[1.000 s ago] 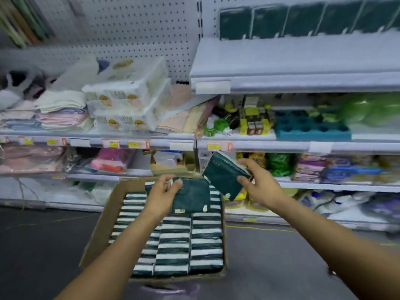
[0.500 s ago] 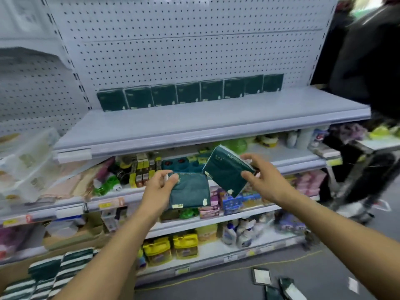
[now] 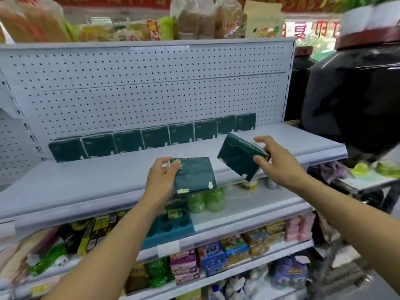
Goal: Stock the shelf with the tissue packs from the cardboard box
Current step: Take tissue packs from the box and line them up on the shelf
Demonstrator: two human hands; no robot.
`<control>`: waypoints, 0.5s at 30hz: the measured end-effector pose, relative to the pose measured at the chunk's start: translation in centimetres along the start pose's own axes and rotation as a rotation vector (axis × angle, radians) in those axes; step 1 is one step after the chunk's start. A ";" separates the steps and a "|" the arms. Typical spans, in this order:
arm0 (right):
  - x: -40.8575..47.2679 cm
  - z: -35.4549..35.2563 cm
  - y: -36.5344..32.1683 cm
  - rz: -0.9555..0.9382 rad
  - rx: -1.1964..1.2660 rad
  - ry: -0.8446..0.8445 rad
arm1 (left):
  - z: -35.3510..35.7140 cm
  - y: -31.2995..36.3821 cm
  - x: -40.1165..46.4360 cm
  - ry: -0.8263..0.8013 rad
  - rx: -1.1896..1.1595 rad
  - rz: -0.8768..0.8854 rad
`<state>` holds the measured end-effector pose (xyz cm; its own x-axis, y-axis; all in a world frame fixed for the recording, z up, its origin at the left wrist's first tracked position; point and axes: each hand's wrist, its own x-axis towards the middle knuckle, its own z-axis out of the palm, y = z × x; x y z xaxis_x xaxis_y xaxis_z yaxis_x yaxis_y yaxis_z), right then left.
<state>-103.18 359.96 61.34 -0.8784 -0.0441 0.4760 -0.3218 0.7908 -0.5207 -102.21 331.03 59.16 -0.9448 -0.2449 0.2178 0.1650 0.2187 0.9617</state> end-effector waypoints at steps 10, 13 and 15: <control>15.1 3.8 7.2 -0.043 -0.372 -0.144 | 7.5 0.4 13.7 0.003 -0.018 -0.047; 17.1 6.2 8.4 -0.055 -0.349 -0.111 | 9.3 0.1 16.4 -0.004 -0.009 -0.055; 18.1 7.5 9.2 -0.075 -0.372 -0.093 | 10.2 -0.4 18.0 -0.006 -0.003 -0.068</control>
<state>-124.70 361.86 59.88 -0.8909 -0.1522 0.4279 -0.2517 0.9498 -0.1861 -122.14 336.23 61.01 -0.9555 -0.2537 0.1507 0.1010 0.1987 0.9748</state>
